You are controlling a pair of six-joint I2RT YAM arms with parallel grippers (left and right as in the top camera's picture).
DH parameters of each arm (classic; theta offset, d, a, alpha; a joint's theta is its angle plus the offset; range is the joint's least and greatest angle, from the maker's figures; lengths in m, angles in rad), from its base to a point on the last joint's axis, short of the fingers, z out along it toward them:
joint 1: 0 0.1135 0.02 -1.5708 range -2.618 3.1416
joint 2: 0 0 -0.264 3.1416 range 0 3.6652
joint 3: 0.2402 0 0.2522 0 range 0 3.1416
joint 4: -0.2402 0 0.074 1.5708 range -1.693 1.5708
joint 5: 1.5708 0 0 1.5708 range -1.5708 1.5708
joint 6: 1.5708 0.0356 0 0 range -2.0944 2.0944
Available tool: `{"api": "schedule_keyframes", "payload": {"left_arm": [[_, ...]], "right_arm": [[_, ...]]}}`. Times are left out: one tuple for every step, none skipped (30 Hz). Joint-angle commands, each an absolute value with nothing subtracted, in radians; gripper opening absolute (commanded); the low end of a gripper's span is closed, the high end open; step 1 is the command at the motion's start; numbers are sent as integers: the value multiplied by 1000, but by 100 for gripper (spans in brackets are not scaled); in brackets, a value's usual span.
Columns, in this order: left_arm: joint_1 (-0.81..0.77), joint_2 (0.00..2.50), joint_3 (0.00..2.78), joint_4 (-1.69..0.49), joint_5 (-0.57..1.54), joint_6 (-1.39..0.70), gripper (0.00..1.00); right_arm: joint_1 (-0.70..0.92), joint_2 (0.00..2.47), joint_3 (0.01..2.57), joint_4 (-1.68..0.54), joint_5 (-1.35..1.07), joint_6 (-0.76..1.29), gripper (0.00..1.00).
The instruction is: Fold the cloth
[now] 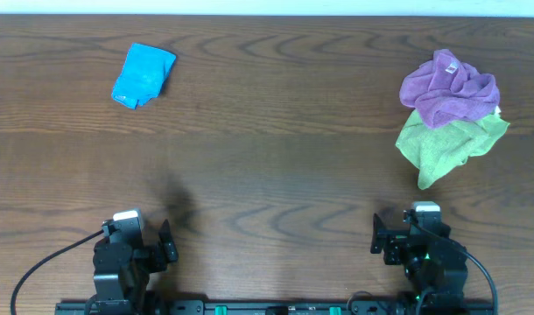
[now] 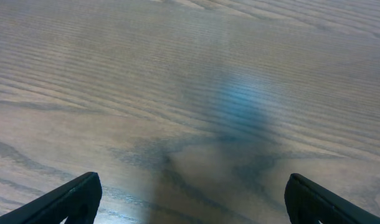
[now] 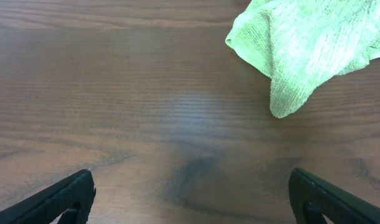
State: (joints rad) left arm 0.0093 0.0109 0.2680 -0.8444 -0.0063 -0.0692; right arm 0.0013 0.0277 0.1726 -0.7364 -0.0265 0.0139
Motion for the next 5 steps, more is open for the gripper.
{"api": "schedule_keyframes", "payload": {"left_arm": [[4, 4, 256, -868, -7, -48, 95], [4, 4, 256, -868, -7, -48, 95], [4, 4, 256, -868, -7, -48, 95], [4, 4, 256, -868, -7, -48, 95], [4, 4, 256, -868, -7, -48, 95]], "right_arm": [[-8, 18, 160, -736, -34, 2, 99], [-8, 18, 160, -736, -34, 2, 99], [-8, 18, 160, -736, -34, 2, 99], [-8, 18, 160, -736, -34, 2, 99], [-8, 18, 160, -736, -34, 2, 99]]}}
